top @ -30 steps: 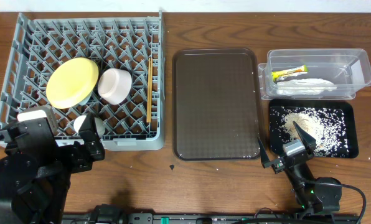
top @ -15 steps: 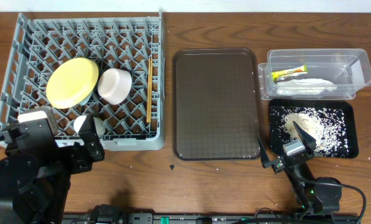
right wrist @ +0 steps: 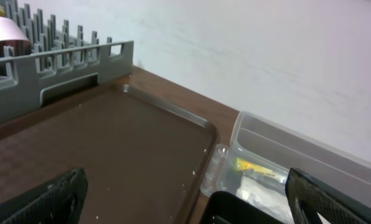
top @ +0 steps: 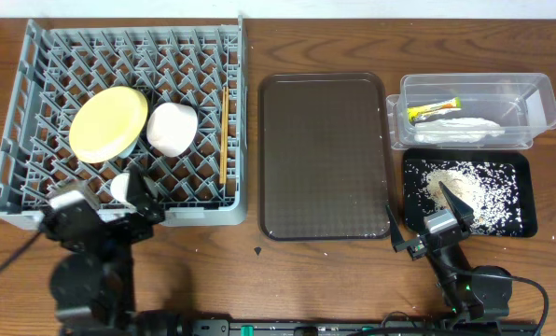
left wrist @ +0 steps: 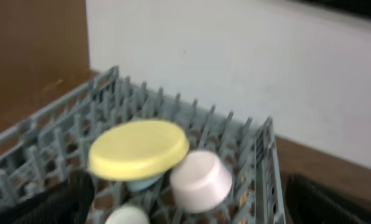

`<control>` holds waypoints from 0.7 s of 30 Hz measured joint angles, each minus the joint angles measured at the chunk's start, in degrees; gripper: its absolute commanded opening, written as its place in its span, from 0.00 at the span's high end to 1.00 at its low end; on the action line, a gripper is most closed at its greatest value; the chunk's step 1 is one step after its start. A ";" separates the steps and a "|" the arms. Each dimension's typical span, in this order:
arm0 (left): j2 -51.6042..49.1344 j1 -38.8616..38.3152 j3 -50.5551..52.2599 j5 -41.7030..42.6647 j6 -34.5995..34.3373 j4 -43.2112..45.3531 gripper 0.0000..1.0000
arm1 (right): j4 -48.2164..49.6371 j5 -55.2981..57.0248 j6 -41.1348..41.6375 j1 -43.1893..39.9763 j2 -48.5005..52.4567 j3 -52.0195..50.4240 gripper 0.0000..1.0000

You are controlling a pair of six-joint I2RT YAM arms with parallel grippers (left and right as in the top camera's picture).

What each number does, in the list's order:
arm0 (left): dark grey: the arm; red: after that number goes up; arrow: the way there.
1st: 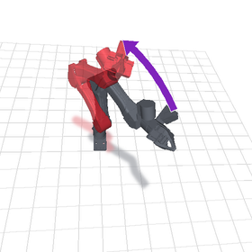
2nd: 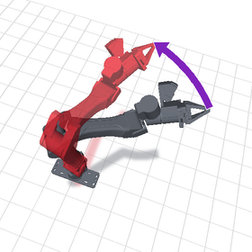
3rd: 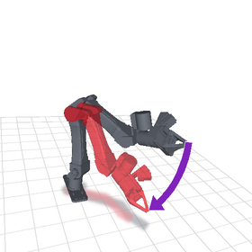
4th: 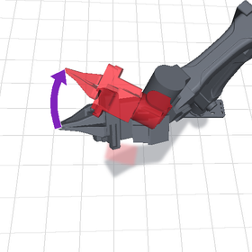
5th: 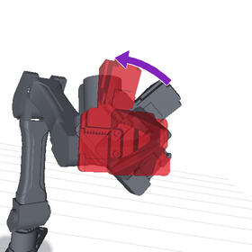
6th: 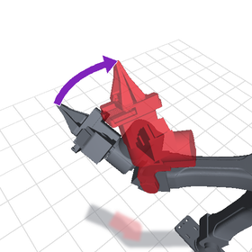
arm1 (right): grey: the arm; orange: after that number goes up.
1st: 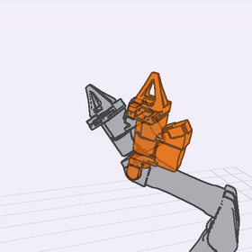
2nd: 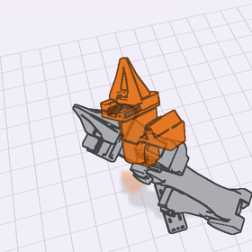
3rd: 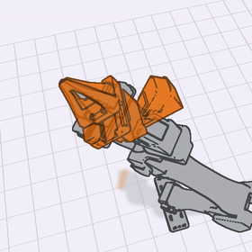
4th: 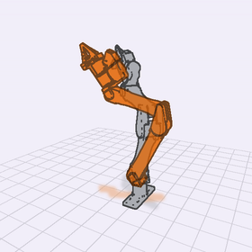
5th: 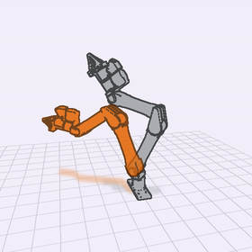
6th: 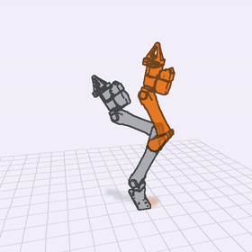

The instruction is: Sort waste into correct bins and load items into the dishwasher

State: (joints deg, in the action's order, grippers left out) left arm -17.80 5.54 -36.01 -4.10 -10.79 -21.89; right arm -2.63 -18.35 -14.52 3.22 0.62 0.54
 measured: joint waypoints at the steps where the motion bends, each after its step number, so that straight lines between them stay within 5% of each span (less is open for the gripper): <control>1: 2.19 0.00 3.26 0.37 -0.04 2.75 0.02 | -0.02 0.02 0.00 0.00 0.00 0.00 0.01; 9: 16.09 0.00 21.53 1.20 -0.17 12.66 0.02 | 0.00 0.04 0.02 0.00 0.00 0.00 0.01; 21: 16.96 -1.20 34.49 2.58 -0.24 19.98 0.02 | -0.02 0.02 0.00 0.00 -0.02 -0.04 0.01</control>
State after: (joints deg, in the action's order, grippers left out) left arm -0.84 4.34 -1.52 -1.52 -11.03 -1.91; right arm -2.66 -18.33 -14.52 3.22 0.60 0.49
